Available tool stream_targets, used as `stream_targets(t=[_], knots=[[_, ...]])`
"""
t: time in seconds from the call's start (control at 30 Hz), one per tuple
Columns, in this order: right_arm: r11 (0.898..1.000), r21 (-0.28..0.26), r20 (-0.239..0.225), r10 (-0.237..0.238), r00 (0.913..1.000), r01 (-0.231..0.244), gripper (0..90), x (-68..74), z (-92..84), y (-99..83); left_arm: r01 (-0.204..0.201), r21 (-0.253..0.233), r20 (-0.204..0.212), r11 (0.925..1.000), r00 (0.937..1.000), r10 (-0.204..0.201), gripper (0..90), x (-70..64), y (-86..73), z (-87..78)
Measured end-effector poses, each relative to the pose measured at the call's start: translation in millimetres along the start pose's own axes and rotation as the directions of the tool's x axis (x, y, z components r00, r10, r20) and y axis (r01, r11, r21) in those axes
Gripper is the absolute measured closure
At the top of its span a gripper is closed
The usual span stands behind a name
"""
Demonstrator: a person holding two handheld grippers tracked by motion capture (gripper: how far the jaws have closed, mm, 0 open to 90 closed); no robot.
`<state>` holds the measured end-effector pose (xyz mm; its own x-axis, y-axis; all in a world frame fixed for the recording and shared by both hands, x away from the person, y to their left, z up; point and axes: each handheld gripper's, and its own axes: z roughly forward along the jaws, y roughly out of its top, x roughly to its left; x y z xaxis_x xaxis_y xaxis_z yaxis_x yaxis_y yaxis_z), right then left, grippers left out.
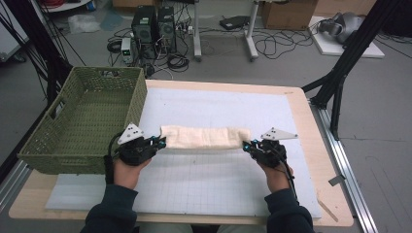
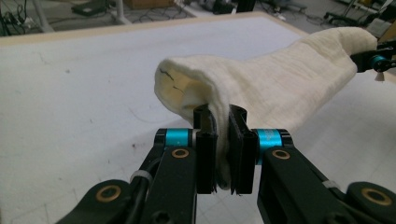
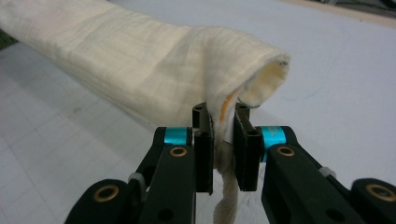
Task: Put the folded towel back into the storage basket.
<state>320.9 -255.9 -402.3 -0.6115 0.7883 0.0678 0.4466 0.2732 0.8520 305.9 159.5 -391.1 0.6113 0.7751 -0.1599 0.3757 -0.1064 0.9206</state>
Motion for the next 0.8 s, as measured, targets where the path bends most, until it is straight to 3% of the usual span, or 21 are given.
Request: stream_targets(t=[0.37, 0.8], knots=[[0.996, -0.086, -0.019, -0.038, 0.9991, 0.036, 81.1, 3.5, -4.5, 38.3, -0.022, -0.08, -0.016, 0.9965, 0.9996, 0.021, 82.6, 3.2, 17.9, -27.8], [0.982, -0.172, -0.073, -0.093, 0.993, 0.079, 81.1, 18.1, 15.4, 85.0, -0.017, -0.129, -0.073, 0.9915, 0.9973, 0.008, 82.7, 20.1, 29.4, -63.5]])
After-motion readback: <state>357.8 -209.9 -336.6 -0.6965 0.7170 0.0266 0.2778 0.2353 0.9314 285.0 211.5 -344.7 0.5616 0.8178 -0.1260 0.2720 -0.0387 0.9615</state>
